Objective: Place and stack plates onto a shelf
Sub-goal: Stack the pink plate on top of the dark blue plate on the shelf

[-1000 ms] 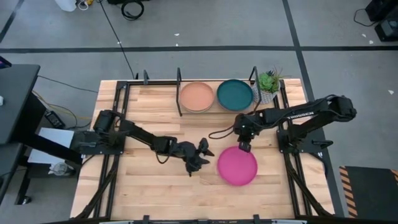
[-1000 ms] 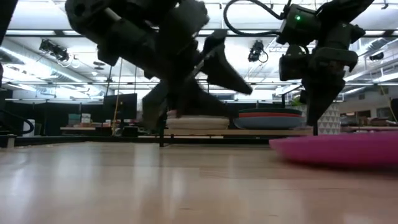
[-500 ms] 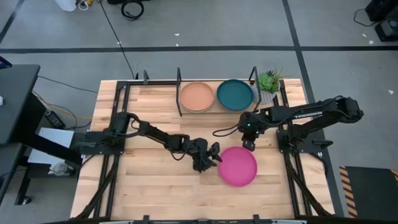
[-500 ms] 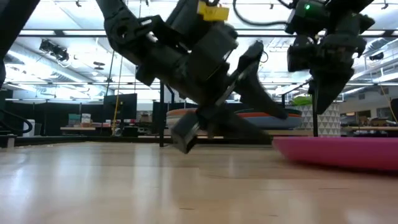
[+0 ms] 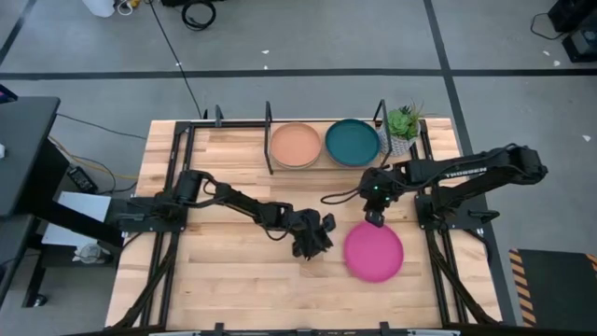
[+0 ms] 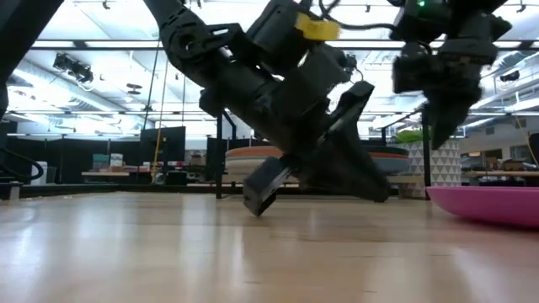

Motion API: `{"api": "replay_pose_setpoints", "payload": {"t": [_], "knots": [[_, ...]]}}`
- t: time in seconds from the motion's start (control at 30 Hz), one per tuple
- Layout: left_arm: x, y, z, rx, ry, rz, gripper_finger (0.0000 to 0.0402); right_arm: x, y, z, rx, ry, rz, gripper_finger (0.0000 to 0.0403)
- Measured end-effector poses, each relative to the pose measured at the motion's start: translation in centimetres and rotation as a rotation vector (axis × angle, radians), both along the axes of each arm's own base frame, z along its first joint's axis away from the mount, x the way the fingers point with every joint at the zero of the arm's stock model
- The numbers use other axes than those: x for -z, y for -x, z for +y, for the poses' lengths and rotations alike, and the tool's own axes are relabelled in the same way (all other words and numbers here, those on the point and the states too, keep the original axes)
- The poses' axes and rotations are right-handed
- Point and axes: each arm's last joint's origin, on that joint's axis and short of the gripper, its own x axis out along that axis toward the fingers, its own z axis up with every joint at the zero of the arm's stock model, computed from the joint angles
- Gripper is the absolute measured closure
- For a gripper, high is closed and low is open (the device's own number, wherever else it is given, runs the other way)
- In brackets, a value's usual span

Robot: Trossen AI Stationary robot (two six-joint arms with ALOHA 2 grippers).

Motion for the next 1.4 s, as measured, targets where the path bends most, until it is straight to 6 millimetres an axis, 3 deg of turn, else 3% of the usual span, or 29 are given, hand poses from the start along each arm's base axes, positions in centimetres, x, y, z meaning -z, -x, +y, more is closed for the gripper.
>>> {"api": "replay_pose_setpoints", "payload": {"t": [0.2,0.43,0.8,0.97,1.1,1.33,1.4], "knots": [[-2.3,1.6,0.5,-0.156,-0.012,0.153,0.0393,0.9,1.3,1.6,0.046,-0.018,0.193,0.0369],[-4.8,2.6,0.7,-0.227,0.068,0.215,0.0395,2.1,2.5,3.5,0.021,0.019,0.41,0.0355],[-5.5,4.5,-0.1,-0.298,-0.03,0.329,0.0395,4.0,2.0,2.8,0.037,-0.012,0.41,0.025],[-6.5,5.7,-0.4,-0.375,-0.061,0.376,0.0395,5.4,1.9,2.8,0.022,-0.068,0.392,0.0233],[-6.9,6.5,-0.2,-0.395,-0.038,0.357,0.0395,6.3,1.7,2.8,0.009,-0.056,0.42,0.0261],[-7.1,6.7,-0.4,-0.401,-0.023,0.352,0.0394,6.5,0.8,2.4,-0.061,-0.094,0.36,0.0379],[-7.2,6.6,-0.6,-0.396,-0.015,0.332,0.0387,6.3,0.6,1.9,-0.053,-0.129,0.325,0.0389]]}}
